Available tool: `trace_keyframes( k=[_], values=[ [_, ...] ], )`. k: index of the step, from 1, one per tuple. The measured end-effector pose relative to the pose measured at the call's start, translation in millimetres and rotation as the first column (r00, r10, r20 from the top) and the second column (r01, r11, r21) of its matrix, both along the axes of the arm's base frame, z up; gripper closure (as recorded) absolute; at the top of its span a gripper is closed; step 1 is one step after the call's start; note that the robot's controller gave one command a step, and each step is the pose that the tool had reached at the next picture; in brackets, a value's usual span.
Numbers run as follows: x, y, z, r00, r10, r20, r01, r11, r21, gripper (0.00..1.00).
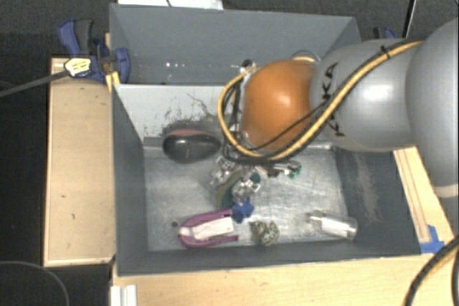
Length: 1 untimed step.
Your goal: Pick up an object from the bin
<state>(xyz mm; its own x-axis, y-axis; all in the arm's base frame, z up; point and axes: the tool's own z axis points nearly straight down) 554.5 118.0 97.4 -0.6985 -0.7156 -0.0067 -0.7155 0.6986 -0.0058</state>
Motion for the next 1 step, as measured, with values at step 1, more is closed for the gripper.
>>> trace_keyframes(
  k=[1],
  values=[
    [1.3, 0.6, 12.5, 1.000, -0.008, -0.003, 0.008, 1.000, 0.001, 1.00]
  ],
)
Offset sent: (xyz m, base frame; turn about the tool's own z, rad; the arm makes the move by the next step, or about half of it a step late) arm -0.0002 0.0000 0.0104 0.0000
